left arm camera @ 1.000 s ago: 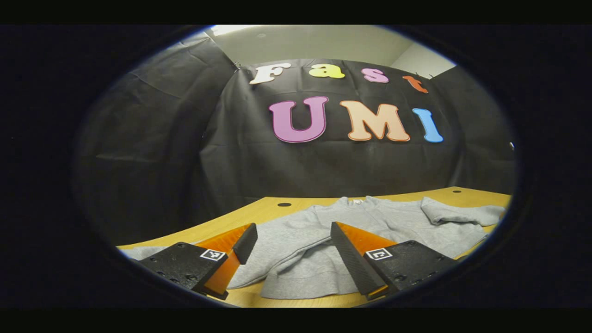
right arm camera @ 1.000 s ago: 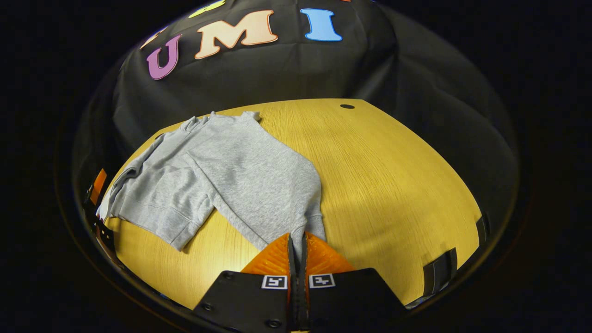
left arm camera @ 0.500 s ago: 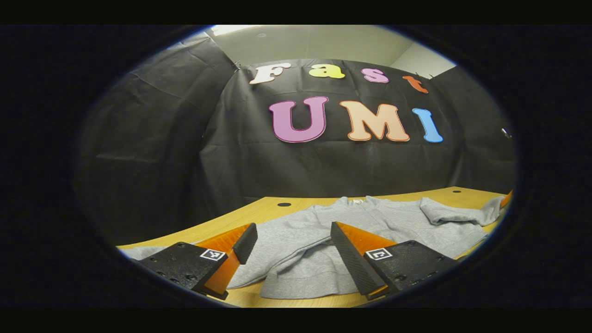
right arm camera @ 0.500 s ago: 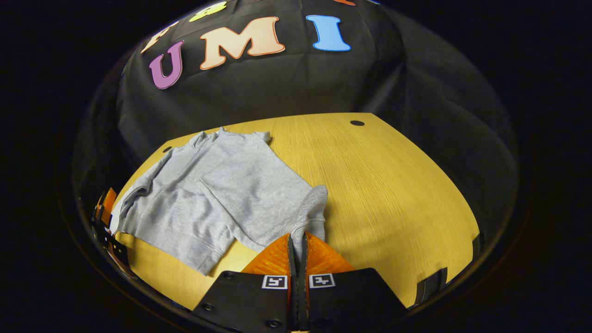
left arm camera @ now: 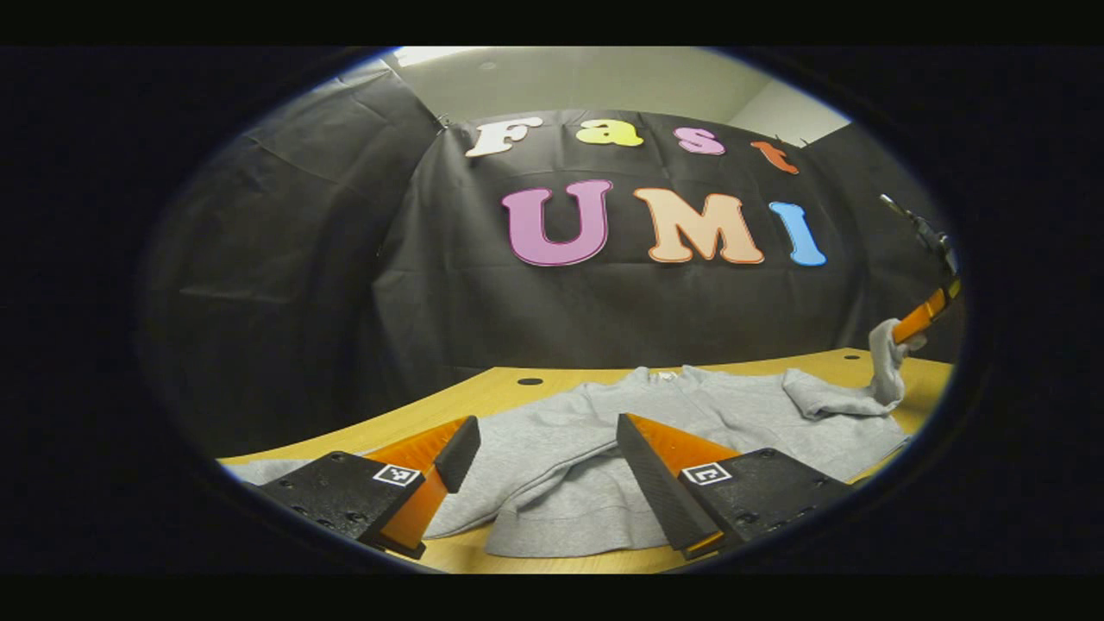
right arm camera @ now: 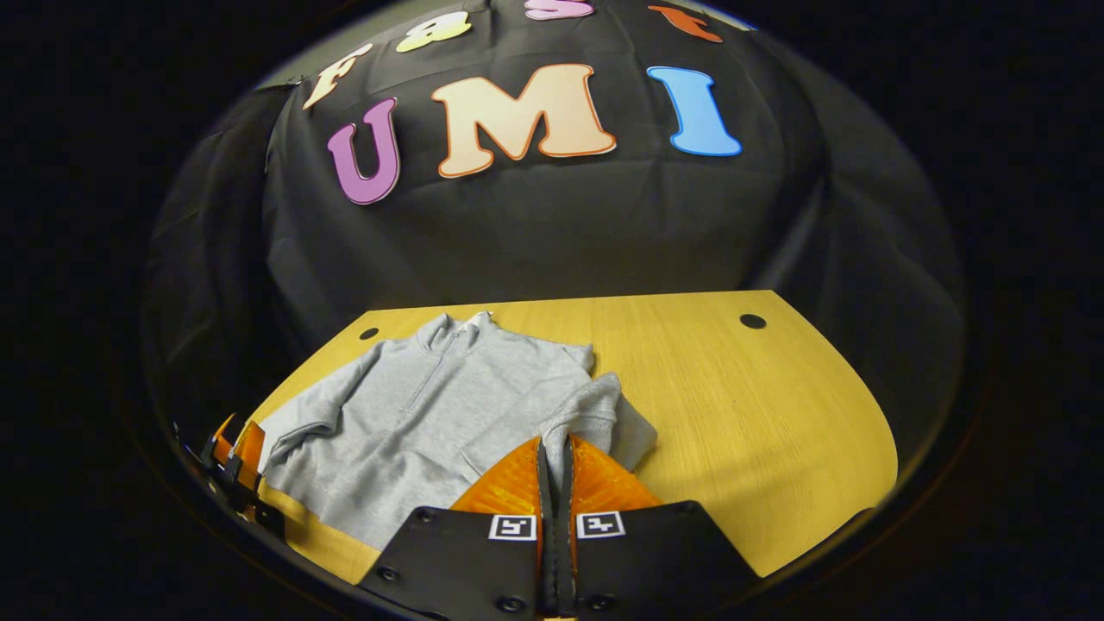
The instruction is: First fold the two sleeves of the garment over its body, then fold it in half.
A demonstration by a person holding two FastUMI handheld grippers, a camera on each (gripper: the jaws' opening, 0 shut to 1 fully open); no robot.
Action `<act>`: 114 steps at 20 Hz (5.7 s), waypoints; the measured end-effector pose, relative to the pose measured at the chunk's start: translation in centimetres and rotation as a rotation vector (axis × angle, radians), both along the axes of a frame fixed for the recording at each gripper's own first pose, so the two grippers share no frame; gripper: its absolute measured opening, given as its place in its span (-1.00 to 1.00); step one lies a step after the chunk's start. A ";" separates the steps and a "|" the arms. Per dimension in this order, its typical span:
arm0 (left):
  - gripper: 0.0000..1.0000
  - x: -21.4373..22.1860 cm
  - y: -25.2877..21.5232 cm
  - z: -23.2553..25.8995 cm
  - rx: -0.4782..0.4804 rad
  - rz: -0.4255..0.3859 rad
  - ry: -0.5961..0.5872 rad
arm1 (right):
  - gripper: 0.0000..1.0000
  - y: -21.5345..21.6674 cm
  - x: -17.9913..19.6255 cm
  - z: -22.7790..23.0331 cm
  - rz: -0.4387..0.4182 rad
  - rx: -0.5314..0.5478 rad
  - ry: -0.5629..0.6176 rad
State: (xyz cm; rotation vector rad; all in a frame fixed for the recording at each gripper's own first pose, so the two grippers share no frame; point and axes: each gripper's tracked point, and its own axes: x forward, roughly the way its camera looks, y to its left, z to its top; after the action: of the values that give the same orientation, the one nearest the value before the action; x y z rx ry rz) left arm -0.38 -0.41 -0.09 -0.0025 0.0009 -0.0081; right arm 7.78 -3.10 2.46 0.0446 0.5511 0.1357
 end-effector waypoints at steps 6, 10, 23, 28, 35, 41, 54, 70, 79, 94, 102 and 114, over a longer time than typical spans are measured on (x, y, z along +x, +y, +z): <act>0.87 -0.1 -0.1 0.1 0.000 0.000 0.000 | -0.95 7.7 4.1 2.0 0.111 0.014 -0.036; 0.87 -0.2 -0.1 0.1 0.000 0.001 0.001 | -0.95 14.5 6.6 2.4 0.202 0.024 -0.046; 0.88 0.0 -0.1 0.0 -0.001 -0.007 0.001 | -0.96 36.3 12.3 -6.4 0.428 0.159 0.056; 0.88 0.1 -0.3 0.0 -0.001 -0.014 0.000 | -0.89 37.6 12.1 -10.1 0.453 0.122 0.110; 0.87 0.2 -0.2 0.0 0.000 -0.015 0.001 | 0.34 39.0 10.4 -8.0 0.542 0.159 0.069; 0.86 0.1 -0.1 -0.1 0.002 -0.010 0.003 | 0.95 36.9 9.2 -4.6 0.577 0.077 -0.059; 0.89 -0.3 5.5 -0.9 0.077 0.067 0.166 | 0.94 14.6 0.5 2.2 0.305 0.073 -0.305; 0.90 -11.4 21.3 -8.3 0.113 0.256 0.602 | 0.94 1.7 -7.1 -0.3 0.014 0.091 -0.368; 0.88 -11.9 21.3 -10.8 0.084 0.245 0.689 | 0.94 0.8 -7.6 -1.0 0.004 0.106 -0.366; -0.13 -11.1 18.3 -11.4 0.039 0.164 0.681 | 0.94 0.0 -8.2 -2.3 0.013 0.099 -0.341; -1.00 -10.7 17.7 -11.2 0.051 0.151 0.670 | 0.94 -0.4 -8.1 -3.2 0.006 0.102 -0.322; -1.00 -2.3 7.1 0.7 0.025 -0.119 0.410 | 0.95 -0.5 -8.5 -3.1 0.004 0.108 -0.321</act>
State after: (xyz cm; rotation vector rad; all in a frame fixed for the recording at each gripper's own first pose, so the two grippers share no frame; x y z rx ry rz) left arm -2.70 6.67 0.58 0.0207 0.4111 -0.1261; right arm -0.69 -3.58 -0.65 0.1244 0.2227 0.1722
